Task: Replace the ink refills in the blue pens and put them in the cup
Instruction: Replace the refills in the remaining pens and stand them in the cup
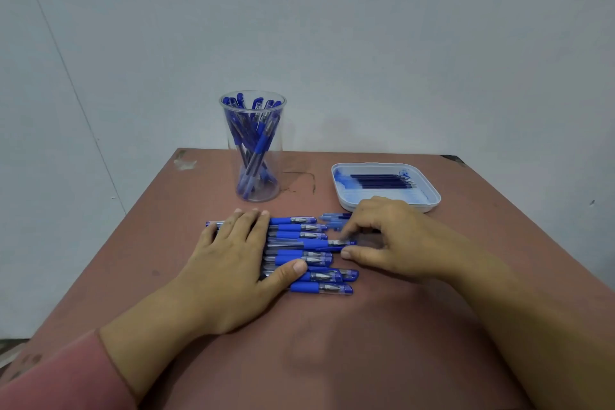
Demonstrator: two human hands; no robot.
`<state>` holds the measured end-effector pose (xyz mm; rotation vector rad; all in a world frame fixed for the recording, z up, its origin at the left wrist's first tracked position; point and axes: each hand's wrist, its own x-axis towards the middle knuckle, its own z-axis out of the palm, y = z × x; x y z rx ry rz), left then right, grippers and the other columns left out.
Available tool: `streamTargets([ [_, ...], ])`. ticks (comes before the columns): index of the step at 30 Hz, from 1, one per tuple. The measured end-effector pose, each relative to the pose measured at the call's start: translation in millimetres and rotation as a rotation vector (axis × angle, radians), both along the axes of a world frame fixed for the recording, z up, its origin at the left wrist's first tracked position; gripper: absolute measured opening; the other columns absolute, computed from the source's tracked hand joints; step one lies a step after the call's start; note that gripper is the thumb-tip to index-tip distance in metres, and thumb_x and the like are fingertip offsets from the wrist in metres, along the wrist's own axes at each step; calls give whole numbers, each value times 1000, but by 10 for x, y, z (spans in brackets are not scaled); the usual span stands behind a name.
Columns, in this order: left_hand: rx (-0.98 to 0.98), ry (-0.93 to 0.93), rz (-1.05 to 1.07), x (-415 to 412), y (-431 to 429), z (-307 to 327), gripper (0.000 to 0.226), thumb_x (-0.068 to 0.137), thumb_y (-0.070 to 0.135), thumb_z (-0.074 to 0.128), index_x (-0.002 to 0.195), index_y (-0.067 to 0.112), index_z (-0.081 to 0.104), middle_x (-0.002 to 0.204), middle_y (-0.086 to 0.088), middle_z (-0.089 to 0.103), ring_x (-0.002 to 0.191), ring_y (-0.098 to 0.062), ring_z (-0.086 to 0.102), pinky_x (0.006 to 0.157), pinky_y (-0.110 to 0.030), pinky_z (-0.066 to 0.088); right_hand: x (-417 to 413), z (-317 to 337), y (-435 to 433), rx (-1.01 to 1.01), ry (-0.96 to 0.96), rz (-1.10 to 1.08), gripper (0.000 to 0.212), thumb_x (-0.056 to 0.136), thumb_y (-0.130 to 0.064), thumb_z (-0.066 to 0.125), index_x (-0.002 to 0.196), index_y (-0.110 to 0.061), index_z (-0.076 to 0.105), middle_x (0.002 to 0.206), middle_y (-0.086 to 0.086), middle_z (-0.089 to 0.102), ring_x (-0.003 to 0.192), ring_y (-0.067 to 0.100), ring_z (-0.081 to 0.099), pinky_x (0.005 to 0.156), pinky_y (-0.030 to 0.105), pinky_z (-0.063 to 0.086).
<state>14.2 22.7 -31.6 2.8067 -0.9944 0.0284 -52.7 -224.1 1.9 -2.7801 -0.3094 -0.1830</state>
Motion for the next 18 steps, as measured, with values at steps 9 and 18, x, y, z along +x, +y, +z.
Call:
streamTargets([
  [9, -276, -128, -155, 38, -50, 215, 82, 81, 76, 17, 147, 31, 34, 149, 16, 36, 138, -1, 26, 117, -29, 8, 42, -31, -9, 197, -243, -26, 13, 83, -30, 72, 92, -36, 66, 86, -15, 64, 85, 8, 59, 73, 22, 49],
  [18, -506, -56, -302, 185, -412, 449, 31, 84, 46, 64, 114, 38, 65, 96, 23, 67, 89, 6, 61, 77, -20, 53, 34, 8, -39, 382, -414, -50, 30, 80, -23, 77, 83, -48, 60, 86, -18, 67, 86, 3, 64, 76, 15, 47],
])
